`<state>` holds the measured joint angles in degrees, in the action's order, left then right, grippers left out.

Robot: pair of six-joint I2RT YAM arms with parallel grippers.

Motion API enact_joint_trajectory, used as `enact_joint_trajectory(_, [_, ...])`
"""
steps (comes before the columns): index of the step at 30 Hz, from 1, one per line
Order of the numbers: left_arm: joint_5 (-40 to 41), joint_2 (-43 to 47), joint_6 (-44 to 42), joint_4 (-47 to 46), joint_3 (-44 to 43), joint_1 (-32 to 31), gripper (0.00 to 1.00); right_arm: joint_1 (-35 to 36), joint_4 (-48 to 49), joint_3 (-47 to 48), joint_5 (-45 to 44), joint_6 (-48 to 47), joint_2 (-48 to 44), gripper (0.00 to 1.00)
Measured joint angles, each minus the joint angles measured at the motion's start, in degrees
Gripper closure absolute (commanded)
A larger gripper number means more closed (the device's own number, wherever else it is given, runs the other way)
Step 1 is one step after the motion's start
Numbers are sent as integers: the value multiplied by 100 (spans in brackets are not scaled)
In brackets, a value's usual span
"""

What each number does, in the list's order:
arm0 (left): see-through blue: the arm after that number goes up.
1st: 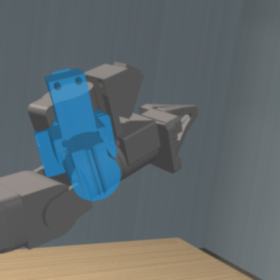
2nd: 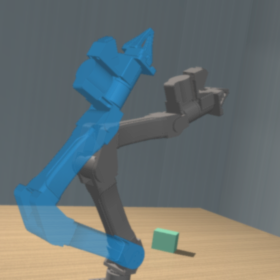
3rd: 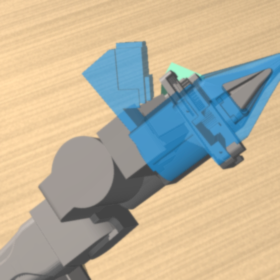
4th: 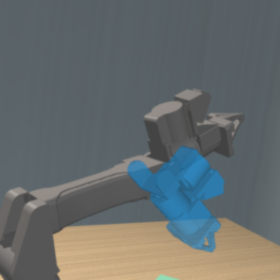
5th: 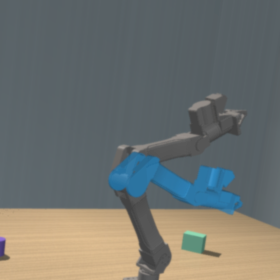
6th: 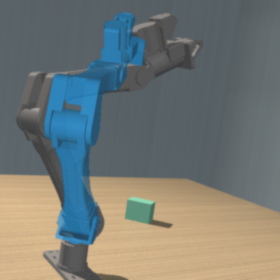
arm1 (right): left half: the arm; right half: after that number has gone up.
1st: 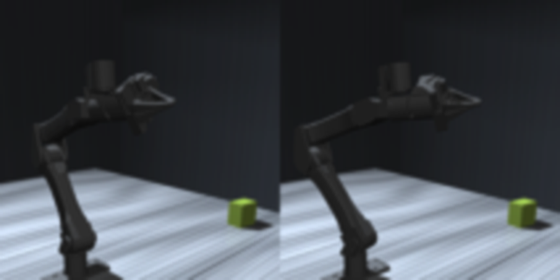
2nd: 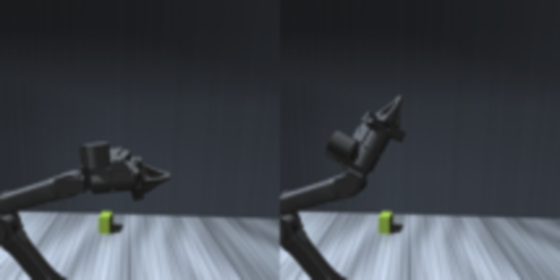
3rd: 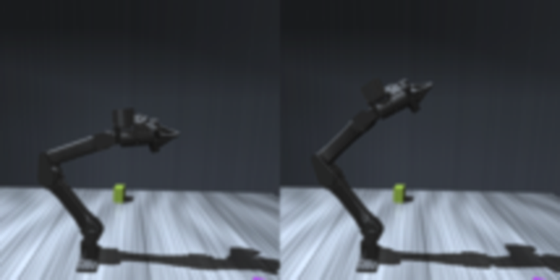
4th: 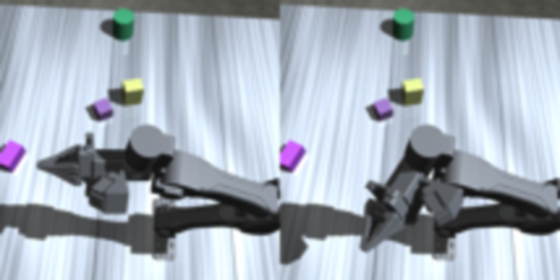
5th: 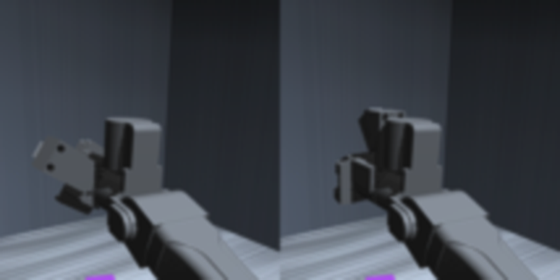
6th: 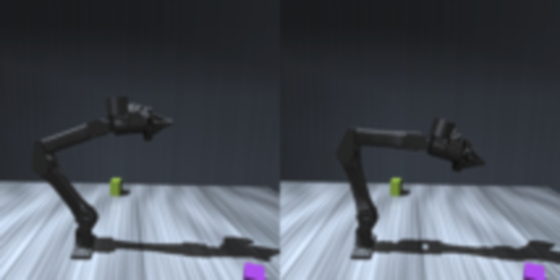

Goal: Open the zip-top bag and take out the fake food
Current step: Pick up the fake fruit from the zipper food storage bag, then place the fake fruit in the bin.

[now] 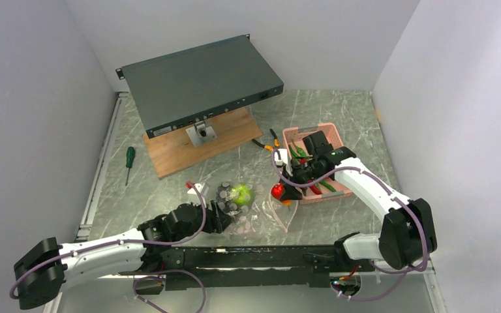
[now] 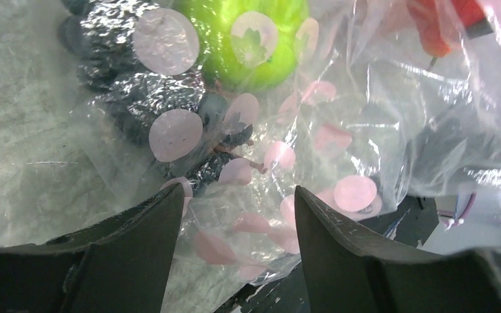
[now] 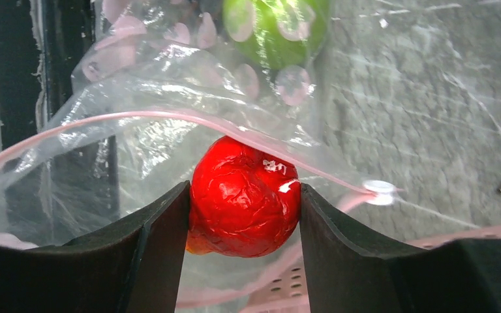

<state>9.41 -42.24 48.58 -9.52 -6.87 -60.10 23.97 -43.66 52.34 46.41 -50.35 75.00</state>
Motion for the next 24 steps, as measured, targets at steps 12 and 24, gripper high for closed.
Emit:
enact_joint_trajectory(12, [612, 960, 601, 529, 216, 0, 16, -944, -7, 0, 190, 50, -535, 100])
enact_joint_trajectory(24, [833, 1237, 656, 852, 260, 0, 0, -2564, 466, -125, 590, 651, -1351, 100])
